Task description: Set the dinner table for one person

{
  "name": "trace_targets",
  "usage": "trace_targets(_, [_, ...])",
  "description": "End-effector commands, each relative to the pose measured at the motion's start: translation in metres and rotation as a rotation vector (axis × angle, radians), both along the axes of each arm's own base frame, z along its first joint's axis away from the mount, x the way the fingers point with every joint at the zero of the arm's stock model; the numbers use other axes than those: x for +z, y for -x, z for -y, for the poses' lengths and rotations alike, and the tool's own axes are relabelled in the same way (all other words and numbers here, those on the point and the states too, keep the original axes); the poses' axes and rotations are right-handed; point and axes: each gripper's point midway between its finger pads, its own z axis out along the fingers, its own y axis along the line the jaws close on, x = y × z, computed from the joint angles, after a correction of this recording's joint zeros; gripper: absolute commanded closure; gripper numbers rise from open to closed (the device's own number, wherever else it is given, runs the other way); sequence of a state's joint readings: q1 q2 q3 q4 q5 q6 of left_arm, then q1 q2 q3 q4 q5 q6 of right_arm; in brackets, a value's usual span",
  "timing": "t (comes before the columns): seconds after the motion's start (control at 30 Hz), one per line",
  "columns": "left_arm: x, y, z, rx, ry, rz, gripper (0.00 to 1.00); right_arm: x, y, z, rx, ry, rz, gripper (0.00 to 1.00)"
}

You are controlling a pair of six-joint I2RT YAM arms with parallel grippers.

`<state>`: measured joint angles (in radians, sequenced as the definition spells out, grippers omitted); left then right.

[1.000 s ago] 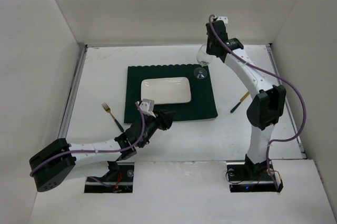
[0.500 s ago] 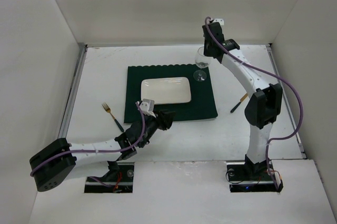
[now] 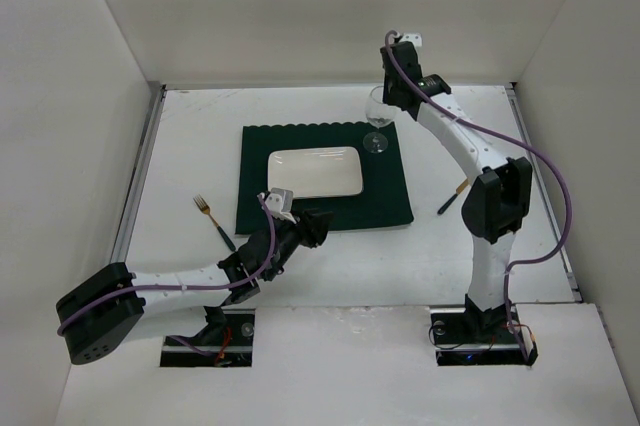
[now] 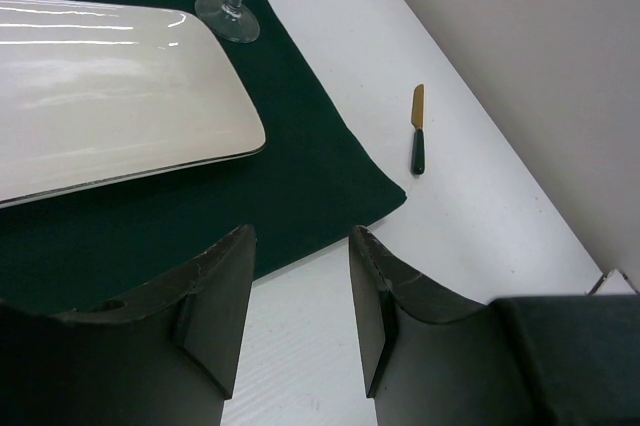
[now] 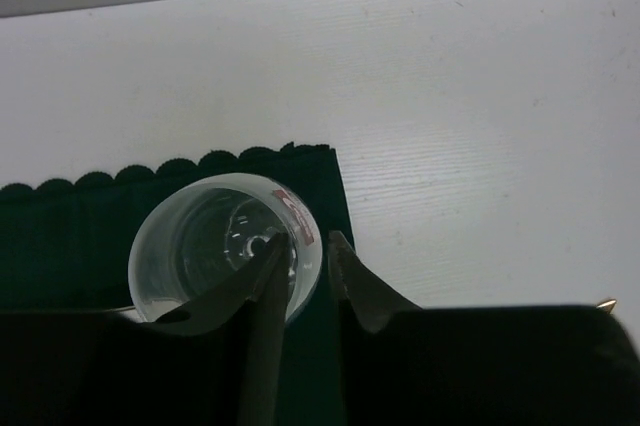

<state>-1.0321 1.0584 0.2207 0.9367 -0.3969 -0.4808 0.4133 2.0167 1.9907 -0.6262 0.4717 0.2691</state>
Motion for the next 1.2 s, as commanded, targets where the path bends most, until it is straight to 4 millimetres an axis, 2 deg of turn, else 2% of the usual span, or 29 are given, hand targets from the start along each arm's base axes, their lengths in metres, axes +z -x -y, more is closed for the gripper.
trace_targets(0.0, [0.018, -0.003, 0.001, 0.009, 0.068, 0.030, 0.60, 0.023, -0.006, -0.004, -0.013, -0.021, 0.079, 0.66])
trace_targets(0.1, [0.018, -0.003, 0.001, 0.009, 0.068, 0.030, 0.60, 0.040, -0.001, -0.002, -0.016, -0.031, 0.112, 0.52])
trace_targets(0.27, [0.018, -0.003, 0.002, 0.009, 0.068, 0.029, 0.60, 0.074, 0.017, 0.008, -0.025, -0.063, 0.176, 0.46])
trace_targets(0.4, [0.019, -0.004, 0.001, 0.012, 0.071, 0.030, 0.60, 0.096, 0.050, 0.025, -0.059, -0.116, 0.241, 0.42])
trace_targets(0.47, [0.018, -0.004, 0.000, 0.016, 0.072, 0.030, 0.60, 0.092, 0.073, 0.044, -0.102, -0.152, 0.271, 0.41])
trace_targets(0.5, [0.019, -0.005, -0.001, 0.021, 0.071, 0.029, 0.60, 0.085, 0.087, 0.056, -0.133, -0.171, 0.283, 0.42])
trace_targets(0.57, [0.019, -0.007, -0.004, 0.031, 0.072, 0.028, 0.60, 0.056, 0.114, 0.079, -0.205, -0.213, 0.278, 0.49])
trace_targets(0.7, [0.020, -0.010, -0.008, 0.045, 0.088, 0.021, 0.60, -0.036, 0.161, 0.117, -0.344, -0.285, 0.167, 0.74])
trace_targets(0.77, [0.019, -0.010, -0.008, 0.044, 0.091, 0.015, 0.59, -0.082, 0.175, 0.125, -0.375, -0.298, 0.073, 0.76])
trace_targets(0.83, [0.018, -0.010, -0.008, 0.044, 0.091, 0.013, 0.59, -0.113, 0.184, 0.128, -0.391, -0.276, -0.003, 0.74])
trace_targets(0.9, [0.019, -0.010, -0.008, 0.044, 0.092, 0.014, 0.59, -0.132, 0.188, 0.133, -0.411, -0.244, -0.040, 0.66])
trace_targets(0.97, [0.019, -0.010, -0.008, 0.044, 0.093, 0.015, 0.59, -0.144, 0.189, 0.139, -0.434, -0.225, -0.060, 0.53])
trace_targets(1.0, [0.019, -0.010, -0.009, 0.044, 0.093, 0.015, 0.59, -0.147, 0.188, 0.141, -0.439, -0.225, -0.063, 0.49])
trace_targets(1.17, [0.017, -0.009, -0.006, 0.038, 0.089, 0.009, 0.59, -0.165, 0.186, 0.145, -0.447, -0.223, -0.094, 0.55])
